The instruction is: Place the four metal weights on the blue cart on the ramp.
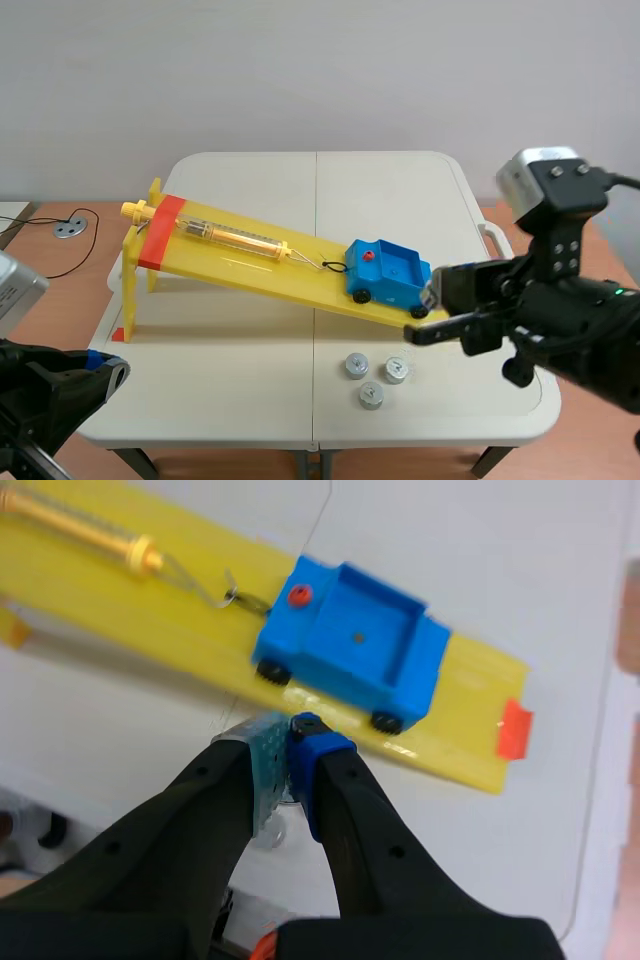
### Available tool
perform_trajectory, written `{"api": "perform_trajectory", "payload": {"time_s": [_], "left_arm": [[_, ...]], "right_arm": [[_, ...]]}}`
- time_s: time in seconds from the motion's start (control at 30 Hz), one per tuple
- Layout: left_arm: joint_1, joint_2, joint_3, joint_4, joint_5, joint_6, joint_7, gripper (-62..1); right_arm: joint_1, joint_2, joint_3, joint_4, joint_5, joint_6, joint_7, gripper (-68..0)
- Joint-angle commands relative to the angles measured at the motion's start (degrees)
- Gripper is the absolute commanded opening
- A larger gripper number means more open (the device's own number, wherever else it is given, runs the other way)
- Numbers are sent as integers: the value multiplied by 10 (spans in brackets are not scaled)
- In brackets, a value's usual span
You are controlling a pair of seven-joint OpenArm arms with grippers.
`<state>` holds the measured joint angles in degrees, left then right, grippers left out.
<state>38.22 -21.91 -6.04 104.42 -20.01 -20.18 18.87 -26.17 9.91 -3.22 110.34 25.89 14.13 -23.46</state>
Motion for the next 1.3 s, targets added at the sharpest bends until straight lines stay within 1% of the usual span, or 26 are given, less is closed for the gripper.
{"api": "perform_trajectory", "payload": {"time_s": [0.0,0.13,0.37,0.47,0.9,1.0,1.03,1.27], "left_arm": [[-3,3,-7,24,-43,-10,-57,-580],[-3,3,-7,24,-43,-10,-57,-580],[-3,3,-7,24,-43,-10,-57,-580],[-3,3,-7,24,-43,-10,-57,-580],[-3,3,-7,24,-43,-10,-57,-580],[-3,3,-7,24,-43,-10,-57,-580],[-3,3,-7,24,-43,-10,-57,-580],[-3,3,-7,24,-43,-10,-55,-580]], "right_arm": [[48,-11,24,35,40,-4,71,-669],[90,-43,47,11,48,-4,71,-669],[175,-85,47,-84,48,-4,75,-669],[206,-94,47,-113,48,4,77,-669],[306,-122,47,-244,48,9,87,-669],[325,-128,47,-272,48,35,90,-669],[331,-130,47,-280,48,38,90,-669],[356,-144,47,-324,40,34,104,-669]]}}
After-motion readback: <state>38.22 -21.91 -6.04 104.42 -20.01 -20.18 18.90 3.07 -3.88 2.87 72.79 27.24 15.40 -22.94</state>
